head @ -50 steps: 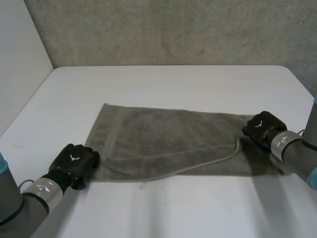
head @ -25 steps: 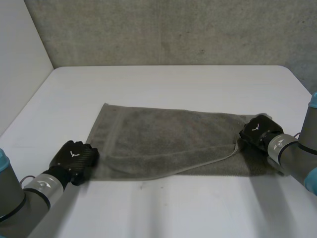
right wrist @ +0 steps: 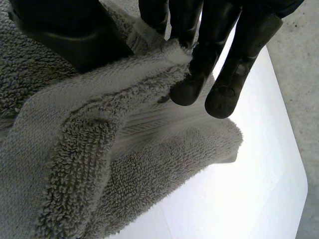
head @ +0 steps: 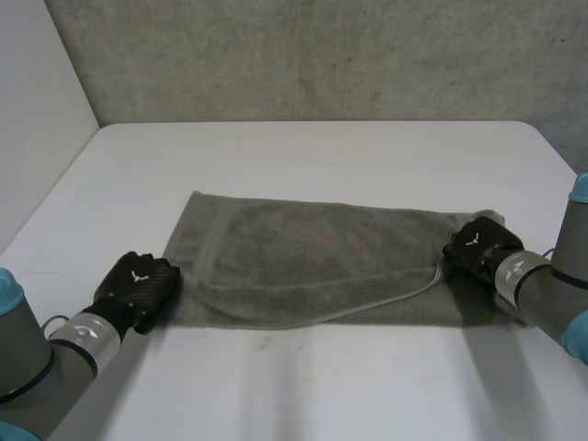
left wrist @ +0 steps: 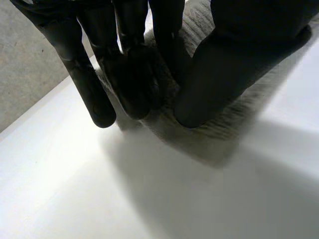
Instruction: Fold the towel.
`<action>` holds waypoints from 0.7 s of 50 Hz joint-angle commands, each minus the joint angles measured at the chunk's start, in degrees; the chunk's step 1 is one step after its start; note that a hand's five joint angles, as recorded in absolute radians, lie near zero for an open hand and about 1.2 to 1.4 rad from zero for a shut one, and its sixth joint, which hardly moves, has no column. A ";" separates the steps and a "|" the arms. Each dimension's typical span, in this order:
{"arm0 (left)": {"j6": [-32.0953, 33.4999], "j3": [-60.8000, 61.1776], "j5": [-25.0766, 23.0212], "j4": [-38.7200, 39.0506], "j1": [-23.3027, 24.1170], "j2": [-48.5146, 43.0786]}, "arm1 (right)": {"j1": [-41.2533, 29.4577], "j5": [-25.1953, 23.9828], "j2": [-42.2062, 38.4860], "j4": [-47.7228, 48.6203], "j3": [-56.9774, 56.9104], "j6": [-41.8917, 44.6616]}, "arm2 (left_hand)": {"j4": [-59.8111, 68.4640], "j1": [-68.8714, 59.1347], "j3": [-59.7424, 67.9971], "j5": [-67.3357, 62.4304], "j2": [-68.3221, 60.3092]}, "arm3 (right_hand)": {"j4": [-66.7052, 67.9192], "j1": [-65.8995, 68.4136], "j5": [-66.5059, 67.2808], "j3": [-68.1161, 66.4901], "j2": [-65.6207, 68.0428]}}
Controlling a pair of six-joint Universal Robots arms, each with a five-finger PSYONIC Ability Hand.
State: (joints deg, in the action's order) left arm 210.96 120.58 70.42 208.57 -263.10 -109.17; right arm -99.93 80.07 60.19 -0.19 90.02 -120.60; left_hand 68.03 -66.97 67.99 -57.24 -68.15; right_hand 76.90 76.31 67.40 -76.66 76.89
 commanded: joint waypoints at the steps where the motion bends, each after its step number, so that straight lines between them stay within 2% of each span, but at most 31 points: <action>1: -0.46 -1.83 0.07 0.25 0.31 -0.08 | 0.00 0.00 0.02 0.02 0.07 0.01 | 11.97 -13.03 12.01 -12.76 -11.85 | 3.10 3.69 2.60 -3.34 3.11; 15: -1.87 -1.40 0.24 -0.36 1.28 2.73 | 0.00 0.00 1.07 -0.16 -0.02 0.01 | 11.83 -12.88 11.87 -12.61 -11.70 | 3.10 3.69 2.60 -3.34 3.11; 17: -1.61 0.79 -0.02 -0.54 0.75 4.05 | 0.00 0.00 0.81 -0.07 -0.02 0.01 | -8.11 7.05 -8.07 7.32 8.23 | 3.10 3.69 2.60 -3.34 3.11; 18: -1.61 0.80 -0.02 -0.54 0.75 4.05 | 0.00 0.00 0.81 -0.07 -0.02 0.01 | -8.19 7.14 -8.15 7.40 8.31 | 3.10 3.69 2.60 -3.34 3.11; 19: -1.61 1.49 -0.20 -0.36 0.66 4.31 | 0.00 0.00 0.72 -0.07 -0.02 0.01 | -17.01 15.96 -16.98 16.23 17.14 | 3.10 3.69 2.60 -3.34 3.11; 20: -1.61 1.50 -0.20 -0.36 0.66 4.32 | 0.00 0.00 0.55 -0.07 -0.02 0.01 | -17.10 16.05 -17.07 16.32 17.23 | 3.10 3.69 2.60 -3.34 3.11; 21: -1.52 1.85 -0.46 -0.19 0.66 4.14 | 0.00 0.00 0.55 -0.07 -0.02 0.01 | -24.76 23.71 -24.73 23.98 24.89 | 3.10 3.69 2.60 -3.34 3.11; 35: -1.25 -1.13 -0.55 0.43 0.58 -0.07 | -0.79 0.09 0.28 0.02 0.07 0.10 | -27.70 26.65 -27.66 26.91 27.82 | 3.10 3.69 2.60 -3.34 3.11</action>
State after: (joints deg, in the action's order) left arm 209.71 120.83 69.85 208.89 -262.52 -108.06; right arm -100.63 80.14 60.47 -0.22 90.05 -120.58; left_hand 36.24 -36.42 36.24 -26.12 -36.32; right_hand 76.90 76.31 67.41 -76.66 76.88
